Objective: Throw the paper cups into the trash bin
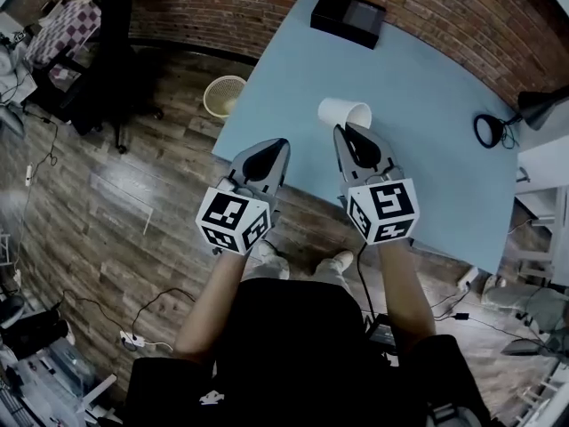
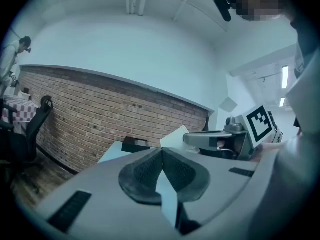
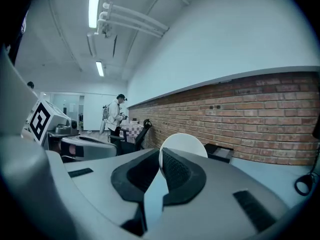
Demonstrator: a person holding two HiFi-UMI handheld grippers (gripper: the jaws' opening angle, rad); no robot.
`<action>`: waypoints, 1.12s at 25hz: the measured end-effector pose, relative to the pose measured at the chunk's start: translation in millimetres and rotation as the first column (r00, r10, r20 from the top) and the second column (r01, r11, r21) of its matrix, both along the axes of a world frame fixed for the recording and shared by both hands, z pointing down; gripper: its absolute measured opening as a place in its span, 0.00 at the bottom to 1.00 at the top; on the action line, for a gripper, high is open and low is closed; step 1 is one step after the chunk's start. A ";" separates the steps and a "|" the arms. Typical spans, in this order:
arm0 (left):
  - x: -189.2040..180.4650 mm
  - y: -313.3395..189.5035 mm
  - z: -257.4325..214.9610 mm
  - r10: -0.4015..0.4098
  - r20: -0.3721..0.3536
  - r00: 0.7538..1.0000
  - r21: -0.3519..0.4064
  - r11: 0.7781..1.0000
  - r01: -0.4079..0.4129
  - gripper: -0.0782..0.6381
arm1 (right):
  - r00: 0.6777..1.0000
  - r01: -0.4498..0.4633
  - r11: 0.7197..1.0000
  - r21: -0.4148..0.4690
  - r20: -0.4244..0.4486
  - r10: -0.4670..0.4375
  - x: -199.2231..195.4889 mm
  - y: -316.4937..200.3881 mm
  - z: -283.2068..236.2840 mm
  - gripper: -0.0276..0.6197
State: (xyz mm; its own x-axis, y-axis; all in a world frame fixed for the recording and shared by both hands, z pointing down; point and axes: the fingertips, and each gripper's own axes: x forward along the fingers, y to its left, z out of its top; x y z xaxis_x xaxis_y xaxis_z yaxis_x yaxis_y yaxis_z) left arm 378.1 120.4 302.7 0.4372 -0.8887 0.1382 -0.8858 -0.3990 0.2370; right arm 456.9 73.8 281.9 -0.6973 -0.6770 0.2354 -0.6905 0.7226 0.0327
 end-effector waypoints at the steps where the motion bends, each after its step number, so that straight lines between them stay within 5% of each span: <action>1: -11.1 1.9 -0.8 -0.009 0.000 1.000 0.003 1.000 0.009 0.12 | 1.000 0.007 1.000 0.001 0.000 -0.007 -11.0 1.4 -0.3 0.08; 14: -119.7 23.5 -7.1 -0.085 0.020 0.996 0.067 0.994 0.084 0.12 | 0.994 0.111 0.994 0.005 0.017 -0.111 -127.8 19.5 -4.9 0.08; 28: -233.1 57.1 -0.9 -0.243 -0.002 0.970 0.044 0.969 0.243 0.12 | 0.969 0.249 0.968 -0.020 0.021 -0.248 -238.3 41.8 -2.6 0.08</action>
State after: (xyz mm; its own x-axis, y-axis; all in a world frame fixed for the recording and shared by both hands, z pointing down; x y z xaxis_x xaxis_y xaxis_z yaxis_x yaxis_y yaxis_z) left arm 145.0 177.5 301.8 0.2066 -0.9735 0.0984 -0.9583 -0.1811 0.2209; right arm 218.5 115.5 279.3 -0.8472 -0.4769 0.2341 -0.4896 0.8719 0.0042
